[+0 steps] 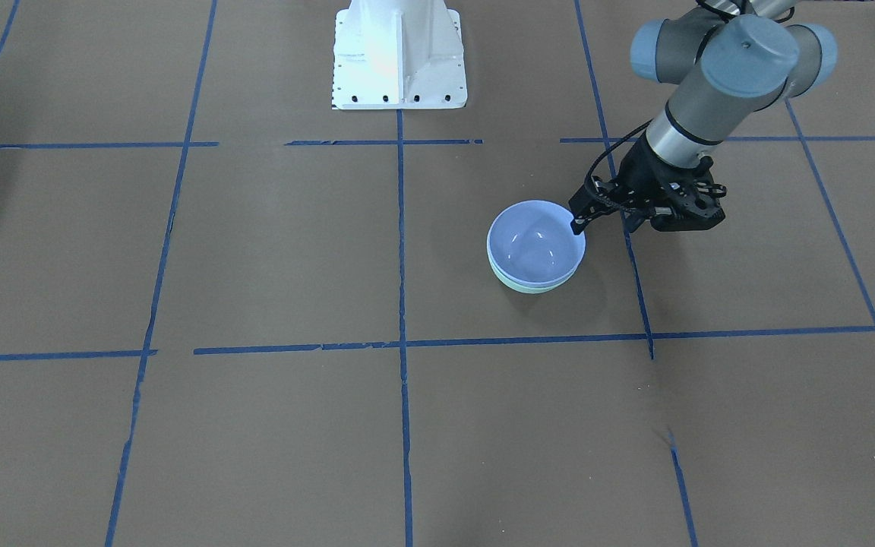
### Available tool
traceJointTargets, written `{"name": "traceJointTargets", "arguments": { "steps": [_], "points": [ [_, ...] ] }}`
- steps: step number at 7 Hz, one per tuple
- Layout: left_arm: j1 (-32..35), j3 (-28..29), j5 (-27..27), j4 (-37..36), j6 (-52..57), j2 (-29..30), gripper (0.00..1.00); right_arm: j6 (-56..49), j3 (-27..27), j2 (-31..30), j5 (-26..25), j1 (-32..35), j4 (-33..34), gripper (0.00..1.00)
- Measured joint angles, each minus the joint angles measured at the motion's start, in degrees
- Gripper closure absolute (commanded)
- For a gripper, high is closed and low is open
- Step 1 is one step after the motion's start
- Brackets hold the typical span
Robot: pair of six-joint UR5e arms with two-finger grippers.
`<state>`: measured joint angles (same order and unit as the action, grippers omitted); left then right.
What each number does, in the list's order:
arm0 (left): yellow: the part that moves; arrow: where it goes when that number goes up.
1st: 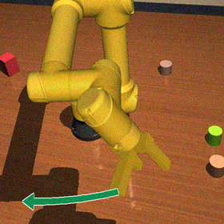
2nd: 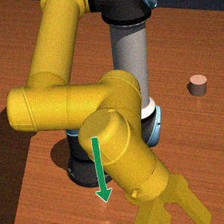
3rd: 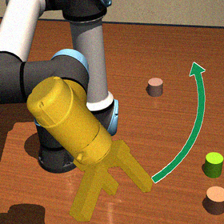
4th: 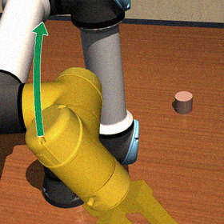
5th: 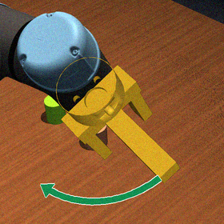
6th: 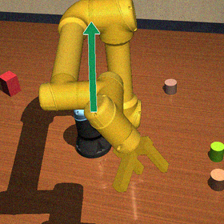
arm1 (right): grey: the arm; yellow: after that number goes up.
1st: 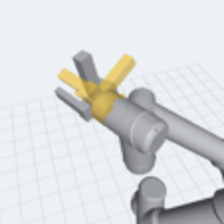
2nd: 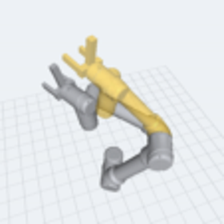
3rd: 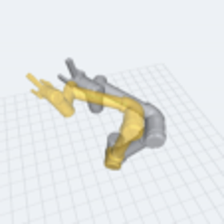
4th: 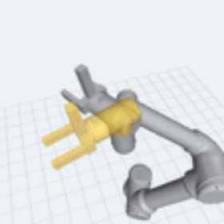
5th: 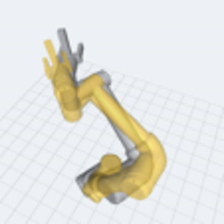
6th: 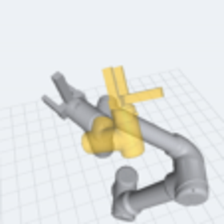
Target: Stack blue bowl on green bowl
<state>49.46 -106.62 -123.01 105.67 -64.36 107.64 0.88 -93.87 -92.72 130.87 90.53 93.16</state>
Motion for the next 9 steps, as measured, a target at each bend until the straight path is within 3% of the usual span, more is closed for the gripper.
{"name": "traceJointTargets", "arguments": {
  "steps": [4, 7, 9],
  "points": [
    [21.52, 0.71, -4.24, -1.78, 38.91, -9.15, 0.0, 0.0, 0.0, 0.0, 0.0, 0.02, 0.0, 0.0],
    [34.31, 10.0, -6.23, -2.77, 63.16, -15.45, 0.0, 0.0, 0.0, 0.0, 0.0, 0.03, 0.0, 0.0],
    [37.98, 14.18, -7.04, -3.89, 71.35, -19.12, 0.0, 0.0, 0.0, 0.0, 0.0, 0.04, 0.0, 0.0]
  ]
}}
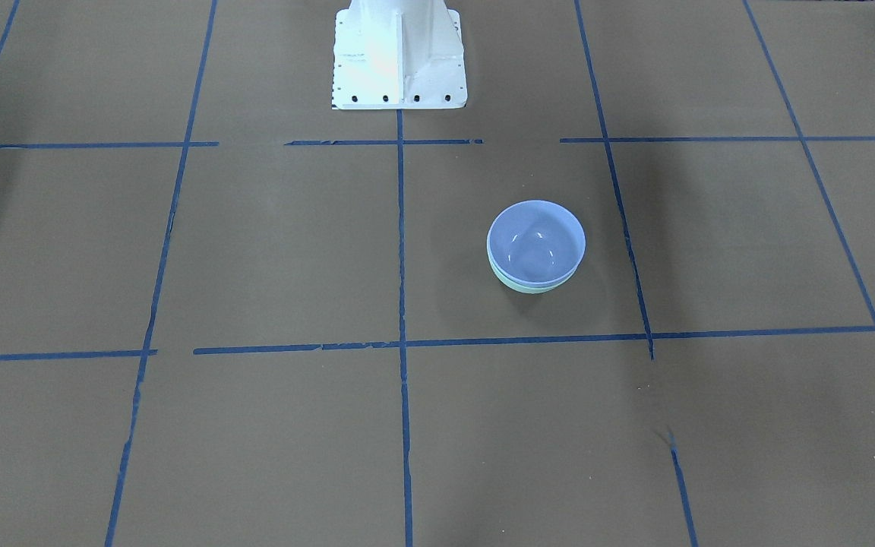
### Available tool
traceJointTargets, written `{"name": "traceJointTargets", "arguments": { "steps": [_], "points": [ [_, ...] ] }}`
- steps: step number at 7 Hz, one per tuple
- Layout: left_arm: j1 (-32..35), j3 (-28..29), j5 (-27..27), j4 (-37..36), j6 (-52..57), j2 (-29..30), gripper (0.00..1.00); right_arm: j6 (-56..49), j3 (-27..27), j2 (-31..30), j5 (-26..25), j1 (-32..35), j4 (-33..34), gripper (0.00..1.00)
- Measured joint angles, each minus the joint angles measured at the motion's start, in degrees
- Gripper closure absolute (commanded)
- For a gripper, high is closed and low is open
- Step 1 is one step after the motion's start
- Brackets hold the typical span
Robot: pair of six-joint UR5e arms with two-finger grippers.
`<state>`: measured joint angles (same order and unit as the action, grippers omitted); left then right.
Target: Stack blue bowl on green bowl
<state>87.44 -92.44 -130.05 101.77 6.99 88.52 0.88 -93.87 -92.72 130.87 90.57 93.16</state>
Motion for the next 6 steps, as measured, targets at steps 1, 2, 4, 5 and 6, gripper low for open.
{"name": "traceJointTargets", "arguments": {
  "steps": [1, 2, 4, 5, 6],
  "points": [
    [0.7, 0.41, -1.18, -2.05, 1.04, -1.52, 0.0, 0.0, 0.0, 0.0, 0.0, -0.02, 0.0, 0.0],
    [1.13, 0.51, -2.35, -3.99, 1.38, -2.67, 0.0, 0.0, 0.0, 0.0, 0.0, -0.03, 0.0, 0.0],
    [2.78, -0.72, -3.4, -9.25, 1.52, -3.75, 0.0, 0.0, 0.0, 0.0, 0.0, -0.04, 0.0, 0.0],
    [3.54, -1.87, -3.56, -10.76, 1.53, -4.25, 0.0, 0.0, 0.0, 0.0, 0.0, -0.04, 0.0, 0.0],
    [4.08, -2.38, -3.61, -11.3, 1.48, -4.6, 0.0, 0.0, 0.0, 0.0, 0.0, -0.03, 0.0, 0.0]
  ]
}}
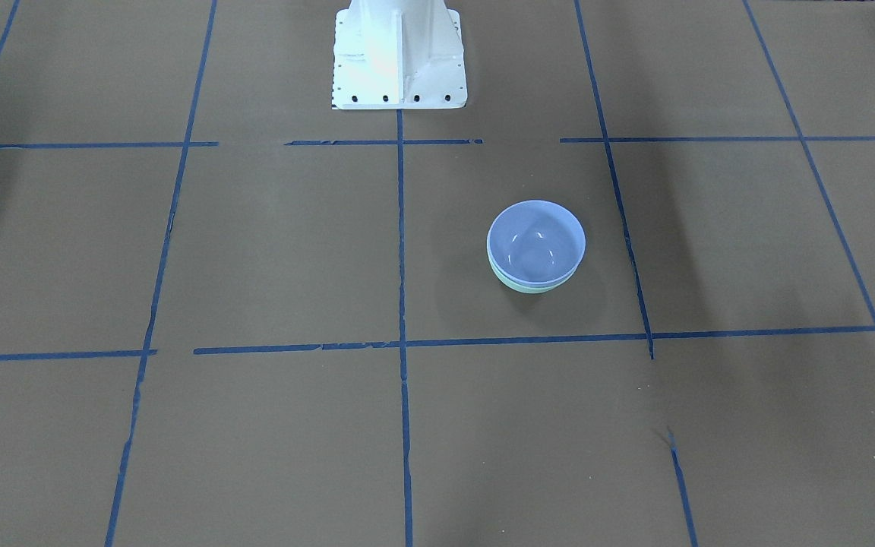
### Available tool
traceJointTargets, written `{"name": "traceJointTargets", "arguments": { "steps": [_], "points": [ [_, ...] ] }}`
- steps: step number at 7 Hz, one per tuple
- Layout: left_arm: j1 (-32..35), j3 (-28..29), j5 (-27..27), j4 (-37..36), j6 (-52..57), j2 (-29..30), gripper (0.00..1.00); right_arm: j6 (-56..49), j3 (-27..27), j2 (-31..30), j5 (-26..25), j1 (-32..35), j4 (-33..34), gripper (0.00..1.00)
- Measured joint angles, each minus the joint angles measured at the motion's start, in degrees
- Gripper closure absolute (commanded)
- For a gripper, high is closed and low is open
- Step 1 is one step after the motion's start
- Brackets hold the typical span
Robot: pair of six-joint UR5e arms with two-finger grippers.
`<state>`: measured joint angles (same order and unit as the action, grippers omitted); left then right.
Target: Stack blue bowl on green bowl
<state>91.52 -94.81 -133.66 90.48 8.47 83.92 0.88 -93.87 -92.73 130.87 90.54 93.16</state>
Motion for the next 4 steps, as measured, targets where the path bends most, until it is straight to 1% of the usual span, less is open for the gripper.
{"name": "traceJointTargets", "arguments": {
  "steps": [4],
  "points": [
    [0.48, 0.0, -0.08, -0.29, -0.46, -0.15, 0.0, 0.0, 0.0, 0.0, 0.0, -0.01, 0.0, 0.0]
  ]
}}
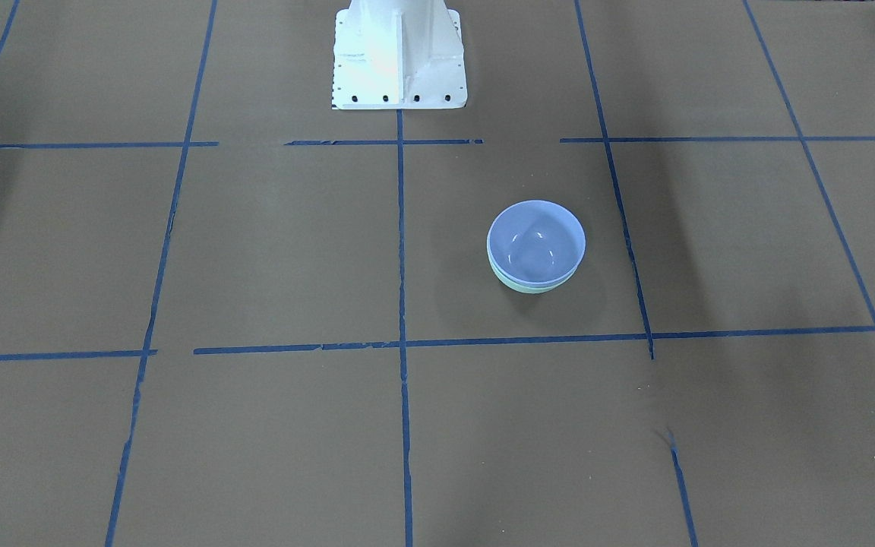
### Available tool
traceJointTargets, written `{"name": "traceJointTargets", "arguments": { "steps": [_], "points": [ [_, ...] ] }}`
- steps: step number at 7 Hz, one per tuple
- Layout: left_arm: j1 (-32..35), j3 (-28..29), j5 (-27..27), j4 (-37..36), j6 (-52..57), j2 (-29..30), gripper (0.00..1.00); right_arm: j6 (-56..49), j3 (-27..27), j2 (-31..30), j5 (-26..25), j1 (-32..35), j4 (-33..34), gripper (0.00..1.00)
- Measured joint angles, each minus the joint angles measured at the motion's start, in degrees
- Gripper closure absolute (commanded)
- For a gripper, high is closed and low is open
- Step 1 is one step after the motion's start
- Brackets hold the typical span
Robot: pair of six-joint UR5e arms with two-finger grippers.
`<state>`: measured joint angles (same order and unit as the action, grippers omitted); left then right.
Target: Stack blue bowl on green bowl
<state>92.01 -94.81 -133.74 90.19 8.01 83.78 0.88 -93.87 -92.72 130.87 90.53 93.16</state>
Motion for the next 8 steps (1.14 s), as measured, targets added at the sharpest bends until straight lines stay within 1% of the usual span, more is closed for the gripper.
{"name": "traceJointTargets", "arguments": {
  "steps": [4, 8],
  "points": [
    [0.01, 0.34, -3.21, 0.0, -0.29, 0.07, 0.0, 0.0, 0.0, 0.0, 0.0, 0.04, 0.0, 0.0],
    [0.01, 0.3, -3.13, 0.24, -0.36, 0.13, 0.0, 0.0, 0.0, 0.0, 0.0, 0.02, 0.0, 0.0]
  ]
}}
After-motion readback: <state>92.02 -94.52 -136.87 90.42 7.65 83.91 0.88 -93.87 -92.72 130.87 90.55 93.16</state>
